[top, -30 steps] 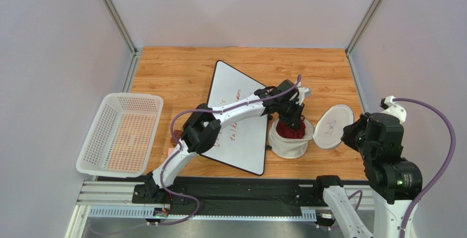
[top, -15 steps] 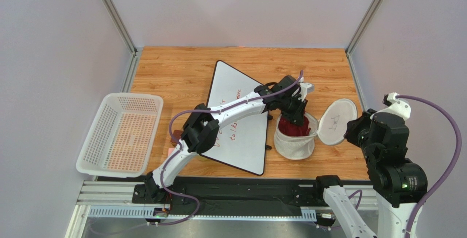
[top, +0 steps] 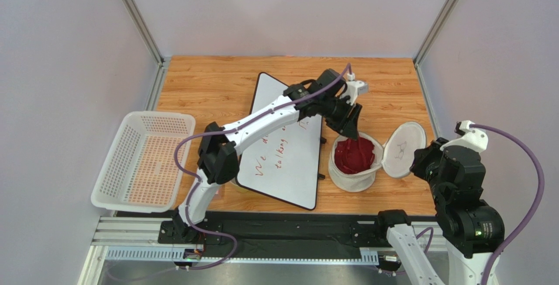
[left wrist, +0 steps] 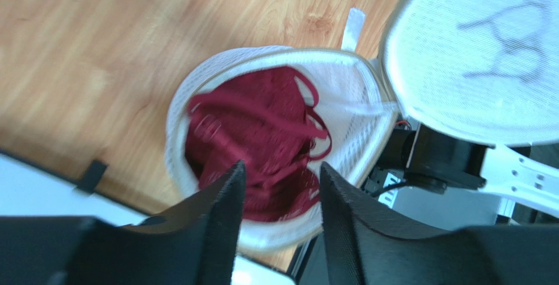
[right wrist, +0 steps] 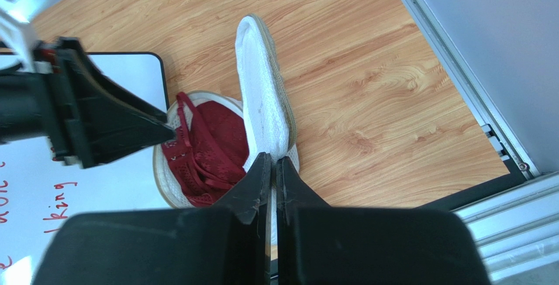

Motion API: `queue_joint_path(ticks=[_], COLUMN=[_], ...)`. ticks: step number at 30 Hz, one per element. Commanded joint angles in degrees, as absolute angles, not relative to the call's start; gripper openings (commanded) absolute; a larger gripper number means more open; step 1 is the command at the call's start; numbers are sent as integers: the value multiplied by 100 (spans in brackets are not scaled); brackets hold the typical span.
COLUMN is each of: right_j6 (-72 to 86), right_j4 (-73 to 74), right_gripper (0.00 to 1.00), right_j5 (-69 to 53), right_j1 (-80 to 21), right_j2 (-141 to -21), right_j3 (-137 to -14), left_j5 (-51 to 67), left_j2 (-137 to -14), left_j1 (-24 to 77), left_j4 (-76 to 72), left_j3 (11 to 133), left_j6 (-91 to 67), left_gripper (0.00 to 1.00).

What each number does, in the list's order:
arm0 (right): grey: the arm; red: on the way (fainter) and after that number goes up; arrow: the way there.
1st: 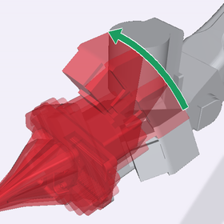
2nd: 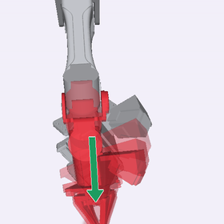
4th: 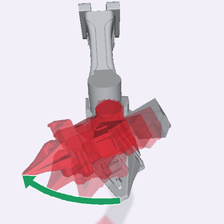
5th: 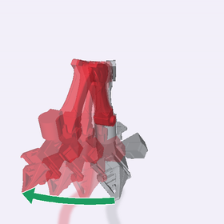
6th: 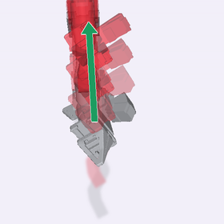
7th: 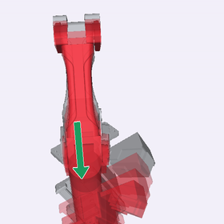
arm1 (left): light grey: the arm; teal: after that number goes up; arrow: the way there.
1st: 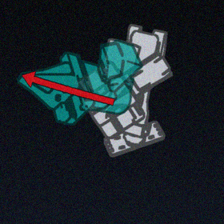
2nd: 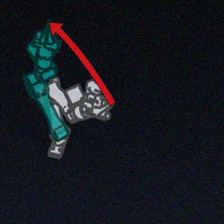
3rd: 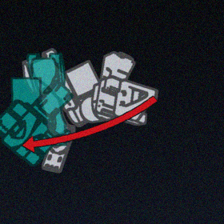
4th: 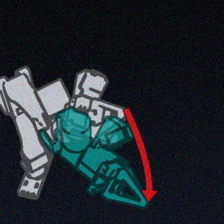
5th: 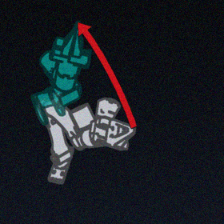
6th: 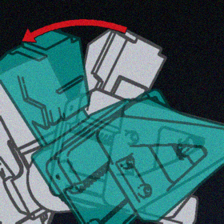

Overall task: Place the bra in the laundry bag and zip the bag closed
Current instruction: Adjust the bra in the laundry bag.

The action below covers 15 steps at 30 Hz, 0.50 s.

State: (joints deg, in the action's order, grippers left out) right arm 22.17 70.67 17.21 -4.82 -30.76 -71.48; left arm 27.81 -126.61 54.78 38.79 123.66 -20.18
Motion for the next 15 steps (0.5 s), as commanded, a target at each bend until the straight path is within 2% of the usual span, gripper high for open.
queue_joint_path(ticks=[1,6,10,15], right_j6=[2074,2065,2065,2083], right_j4=[6803,6820,6838,6820], right_gripper=[0,0,0,0], right_j5=[1696,1679,1644,1617], right_j1=[-510,-519,-510,-519], right_j2=[-2971,-2936,-2927,-2927], right_j3=[-7110,-7084,-7058,-7058], left_j5=[2936,2847,3136,3498], left_j2=[-11937,-11795,-12145,-12506], left_j1=[5151,4809,4772,4808], left_j4=[4324,4236,4228,3920], left_j3=[12121,11549,11654,11777], left_j6=[-1626,-1529,-1546,-1837], left_gripper=[47,42,48,50])
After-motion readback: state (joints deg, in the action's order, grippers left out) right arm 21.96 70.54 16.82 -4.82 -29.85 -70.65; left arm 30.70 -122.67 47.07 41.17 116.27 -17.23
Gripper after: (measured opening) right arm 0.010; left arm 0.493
